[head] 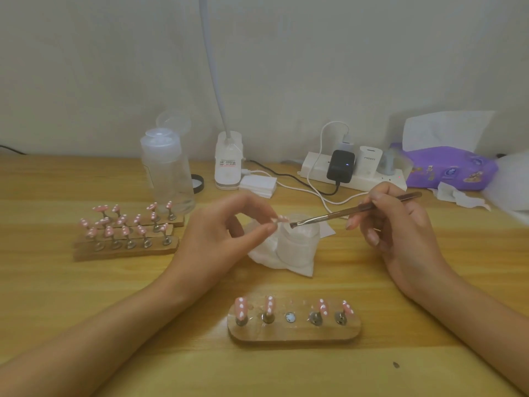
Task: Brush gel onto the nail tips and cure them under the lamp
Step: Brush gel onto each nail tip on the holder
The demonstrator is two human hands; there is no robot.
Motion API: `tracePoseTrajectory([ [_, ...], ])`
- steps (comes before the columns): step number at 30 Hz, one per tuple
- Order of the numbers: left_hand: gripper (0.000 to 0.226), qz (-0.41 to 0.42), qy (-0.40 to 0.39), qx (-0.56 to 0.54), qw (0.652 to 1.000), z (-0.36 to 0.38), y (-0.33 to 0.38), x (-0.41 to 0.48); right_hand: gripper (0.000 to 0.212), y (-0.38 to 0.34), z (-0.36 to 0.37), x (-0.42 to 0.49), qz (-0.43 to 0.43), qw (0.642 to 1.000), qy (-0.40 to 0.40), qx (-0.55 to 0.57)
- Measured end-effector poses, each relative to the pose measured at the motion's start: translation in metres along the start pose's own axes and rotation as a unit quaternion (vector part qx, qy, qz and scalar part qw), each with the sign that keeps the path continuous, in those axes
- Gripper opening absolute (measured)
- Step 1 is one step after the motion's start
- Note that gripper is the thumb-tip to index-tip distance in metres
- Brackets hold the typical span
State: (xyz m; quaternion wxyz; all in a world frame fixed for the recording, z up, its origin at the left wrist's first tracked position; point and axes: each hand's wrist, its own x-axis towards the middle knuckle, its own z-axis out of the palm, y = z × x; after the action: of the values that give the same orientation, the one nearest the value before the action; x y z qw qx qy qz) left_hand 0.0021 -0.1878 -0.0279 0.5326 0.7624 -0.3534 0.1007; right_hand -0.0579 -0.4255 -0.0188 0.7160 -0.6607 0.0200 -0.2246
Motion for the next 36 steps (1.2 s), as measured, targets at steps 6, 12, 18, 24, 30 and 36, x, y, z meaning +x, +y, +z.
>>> tracePoseTrajectory([
  [6,0.005,-0.007,0.077,-0.087,0.993,-0.019,0.024,0.011,0.029,0.0,-0.002,0.001,0.014,1.0,0.022,0.014],
  [12,0.006,0.014,-0.036,-0.084,0.996,-0.018,0.058,0.002,0.03,0.001,-0.002,0.003,0.023,0.999,0.028,0.029],
  [18,0.01,0.006,-0.157,0.024,0.987,-0.002,0.063,-0.028,0.031,0.003,-0.001,0.005,0.027,0.999,0.025,0.03],
  [24,0.008,-0.03,-0.141,0.098,0.985,0.005,0.053,-0.048,0.039,0.002,-0.001,0.005,0.029,0.999,0.013,0.029],
  [30,0.01,-0.083,-0.136,0.104,0.982,0.009,0.047,-0.051,0.039,0.002,-0.001,0.005,0.033,0.999,0.01,0.022],
  [36,0.054,-0.075,-0.193,0.204,0.957,0.003,0.043,-0.055,0.036,0.002,-0.003,0.004,0.035,0.999,0.014,0.018],
])
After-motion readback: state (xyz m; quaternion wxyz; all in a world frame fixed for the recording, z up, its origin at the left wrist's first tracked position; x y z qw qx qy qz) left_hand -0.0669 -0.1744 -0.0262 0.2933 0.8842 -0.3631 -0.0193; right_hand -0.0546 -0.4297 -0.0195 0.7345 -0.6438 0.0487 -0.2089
